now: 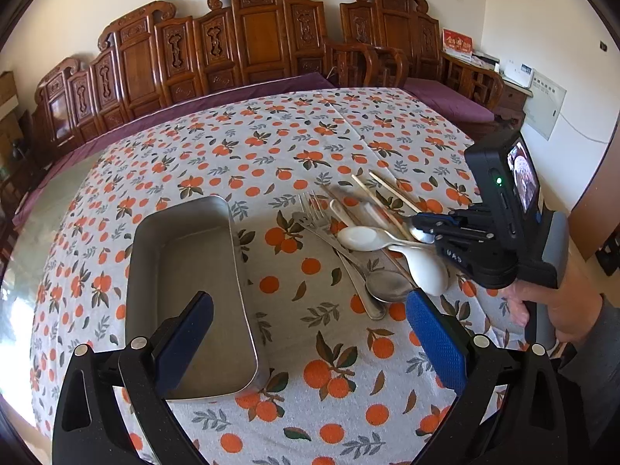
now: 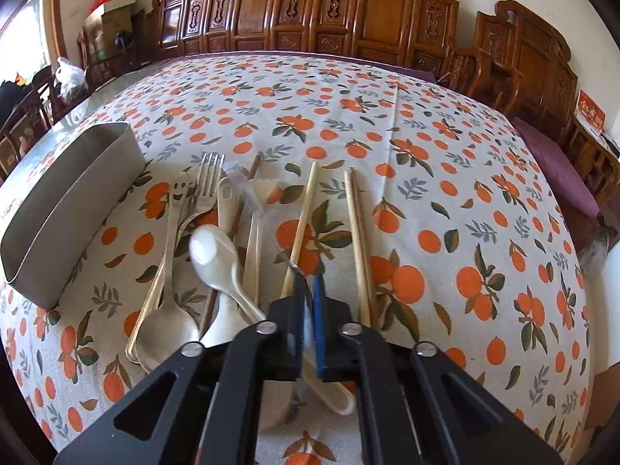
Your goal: Organize utensils
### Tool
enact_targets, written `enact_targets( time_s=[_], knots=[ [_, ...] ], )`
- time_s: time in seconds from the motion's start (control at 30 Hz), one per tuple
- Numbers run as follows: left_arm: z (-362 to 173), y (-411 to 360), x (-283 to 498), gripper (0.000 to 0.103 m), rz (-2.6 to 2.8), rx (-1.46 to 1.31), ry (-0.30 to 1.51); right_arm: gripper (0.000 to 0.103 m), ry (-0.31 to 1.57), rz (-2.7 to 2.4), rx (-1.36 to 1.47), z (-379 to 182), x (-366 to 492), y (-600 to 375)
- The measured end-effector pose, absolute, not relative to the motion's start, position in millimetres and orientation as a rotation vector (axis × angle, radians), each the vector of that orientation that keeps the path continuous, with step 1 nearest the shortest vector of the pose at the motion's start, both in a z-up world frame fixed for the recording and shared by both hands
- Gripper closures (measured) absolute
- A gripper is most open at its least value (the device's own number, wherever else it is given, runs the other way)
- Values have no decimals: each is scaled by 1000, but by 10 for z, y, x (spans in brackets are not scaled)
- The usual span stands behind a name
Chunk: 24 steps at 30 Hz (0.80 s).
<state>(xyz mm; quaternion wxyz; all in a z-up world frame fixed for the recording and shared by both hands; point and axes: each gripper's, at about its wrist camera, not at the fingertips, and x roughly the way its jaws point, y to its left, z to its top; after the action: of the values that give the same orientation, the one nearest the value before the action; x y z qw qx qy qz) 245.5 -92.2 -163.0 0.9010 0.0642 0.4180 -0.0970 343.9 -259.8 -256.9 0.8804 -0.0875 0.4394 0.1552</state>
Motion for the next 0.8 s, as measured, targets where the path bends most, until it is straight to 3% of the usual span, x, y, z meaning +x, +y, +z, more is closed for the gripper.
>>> enact_targets(
  time_s=[0.37,0.57,0.8],
  knots=[
    [-1852,-1138,2690,8,-211,142,919,101,891,319,-29,-2412,3392,-2972],
    [-2077,-1275,3002,30,-218,118,981,100,893,307,42,-2418,3420,-3138],
    [-2311,-1311,3370,48,-197,55,1054,100,890,323,45,-2419,3425,-3105]
  ],
)
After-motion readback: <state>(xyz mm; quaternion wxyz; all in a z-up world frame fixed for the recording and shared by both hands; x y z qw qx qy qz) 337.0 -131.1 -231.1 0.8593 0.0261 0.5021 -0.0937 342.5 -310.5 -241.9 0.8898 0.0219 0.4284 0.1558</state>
